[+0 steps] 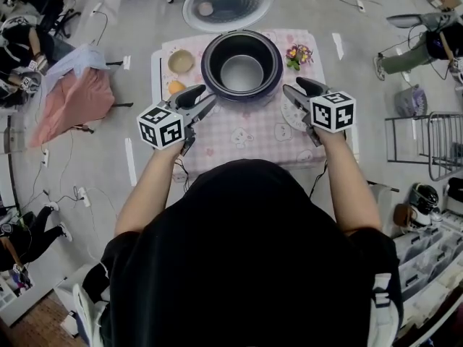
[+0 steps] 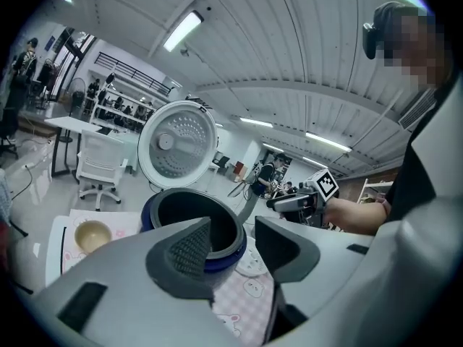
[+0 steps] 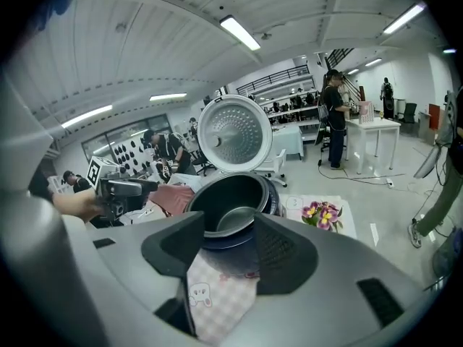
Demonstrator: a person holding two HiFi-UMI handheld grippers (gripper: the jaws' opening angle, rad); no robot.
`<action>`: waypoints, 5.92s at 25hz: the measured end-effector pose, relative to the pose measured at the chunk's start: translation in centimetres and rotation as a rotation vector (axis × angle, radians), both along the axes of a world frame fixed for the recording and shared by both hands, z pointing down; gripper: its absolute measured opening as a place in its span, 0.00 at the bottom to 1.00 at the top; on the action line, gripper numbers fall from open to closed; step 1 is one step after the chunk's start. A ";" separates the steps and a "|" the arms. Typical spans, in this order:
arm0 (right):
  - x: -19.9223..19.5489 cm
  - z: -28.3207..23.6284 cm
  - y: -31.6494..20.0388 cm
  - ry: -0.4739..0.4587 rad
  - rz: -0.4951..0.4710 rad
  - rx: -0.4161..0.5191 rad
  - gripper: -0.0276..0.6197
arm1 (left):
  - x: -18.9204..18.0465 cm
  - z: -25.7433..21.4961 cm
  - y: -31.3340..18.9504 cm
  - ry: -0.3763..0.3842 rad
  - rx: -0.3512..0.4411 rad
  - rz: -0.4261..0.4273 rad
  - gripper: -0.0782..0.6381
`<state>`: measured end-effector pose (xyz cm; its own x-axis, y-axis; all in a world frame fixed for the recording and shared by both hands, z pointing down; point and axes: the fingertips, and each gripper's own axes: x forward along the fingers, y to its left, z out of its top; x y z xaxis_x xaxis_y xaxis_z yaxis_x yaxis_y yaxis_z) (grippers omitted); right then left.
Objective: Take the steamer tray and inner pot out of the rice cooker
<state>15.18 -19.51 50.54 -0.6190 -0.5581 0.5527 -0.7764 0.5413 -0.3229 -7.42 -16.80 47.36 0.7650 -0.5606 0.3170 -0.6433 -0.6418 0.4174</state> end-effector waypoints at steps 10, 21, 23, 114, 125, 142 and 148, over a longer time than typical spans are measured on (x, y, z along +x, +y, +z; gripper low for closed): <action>-1.1 2.5 -3.1 0.009 -0.010 -0.037 0.37 | -1.7 3.5 -3.6 -0.092 -0.021 -0.084 0.39; -2.5 5.5 -6.8 0.018 -0.031 -0.090 0.37 | -2.0 7.8 -8.1 -0.186 -0.056 -0.127 0.38; -2.6 5.8 -7.3 0.021 -0.035 -0.096 0.36 | -2.0 8.1 -8.7 -0.206 -0.057 -0.134 0.38; -14.3 -8.3 -0.7 -0.488 -0.033 -0.051 0.13 | -15.3 -4.6 -0.2 0.560 -0.243 -0.500 0.16; -19.3 -6.3 2.4 -0.479 -0.089 -0.104 0.13 | -20.1 -2.8 4.1 0.569 -0.267 -0.567 0.16; -22.1 -1.3 7.5 -0.455 -0.112 -0.211 0.14 | -22.8 2.0 9.4 0.574 -0.337 -0.617 0.16; -21.8 1.5 9.0 -0.447 -0.096 -0.256 0.14 | -22.5 4.6 10.7 0.582 -0.381 -0.619 0.16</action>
